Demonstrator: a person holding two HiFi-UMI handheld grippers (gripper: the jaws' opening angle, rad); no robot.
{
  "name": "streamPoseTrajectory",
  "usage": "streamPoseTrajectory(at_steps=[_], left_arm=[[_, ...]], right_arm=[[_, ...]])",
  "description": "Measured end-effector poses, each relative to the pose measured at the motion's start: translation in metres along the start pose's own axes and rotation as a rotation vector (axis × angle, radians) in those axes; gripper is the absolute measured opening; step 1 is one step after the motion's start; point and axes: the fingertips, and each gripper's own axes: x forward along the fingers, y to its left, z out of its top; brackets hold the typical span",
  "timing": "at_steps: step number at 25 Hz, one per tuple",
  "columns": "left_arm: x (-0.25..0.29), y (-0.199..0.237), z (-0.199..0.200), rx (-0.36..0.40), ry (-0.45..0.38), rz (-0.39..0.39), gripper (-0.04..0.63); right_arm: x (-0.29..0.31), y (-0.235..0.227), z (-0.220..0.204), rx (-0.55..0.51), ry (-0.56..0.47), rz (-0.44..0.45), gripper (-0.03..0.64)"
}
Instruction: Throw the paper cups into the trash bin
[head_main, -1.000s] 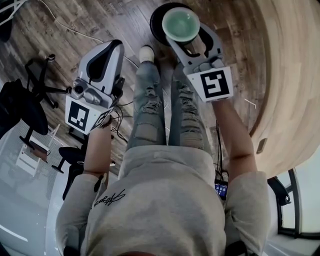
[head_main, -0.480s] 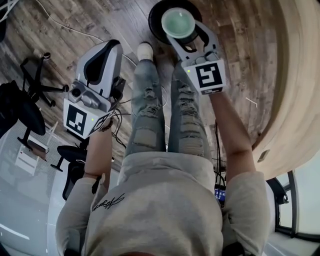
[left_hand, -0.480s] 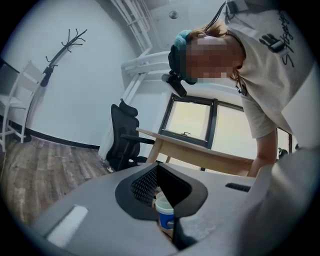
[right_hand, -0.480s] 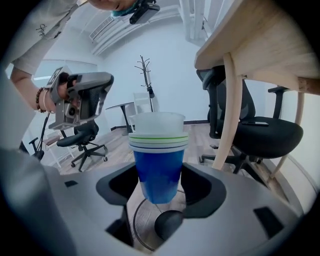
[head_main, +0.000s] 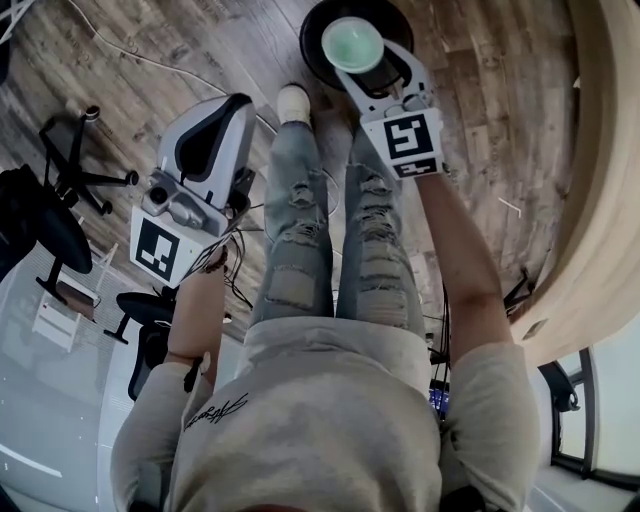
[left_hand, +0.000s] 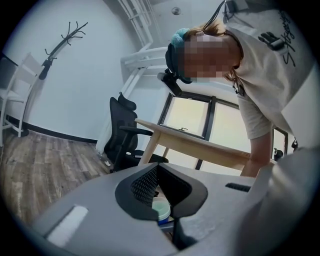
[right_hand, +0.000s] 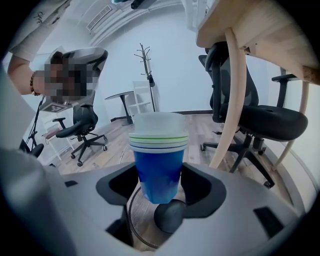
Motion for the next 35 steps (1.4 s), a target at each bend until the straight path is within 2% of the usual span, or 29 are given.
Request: streamPoseTrajectory(at_steps=[12, 17, 31, 35], left_arm=[[-0.004, 0.003, -0.019, -0.016, 0.013, -0.009, 0.003], [-0.008, 0.006, -0.022, -0.033, -0.009, -0.007, 0.003], [-0.016, 0.008, -0.036, -0.052, 0.024, -0.012, 0.003], [-0.016, 0.009, -0.036, -0.047, 0.023, -0.015, 0.003]], right_arm=[[0.029, -0.009, -0.053, 0.031, 0.108, -0.038, 0.27], [0.043, -0.008, -0.074, 0.06, 0.155, -0.048, 0.27], [0.076, -0.007, -0.115, 0.034, 0.294, -0.044, 0.272], [0.081, -0.004, -0.126, 0.075, 0.331, -0.028, 0.272]])
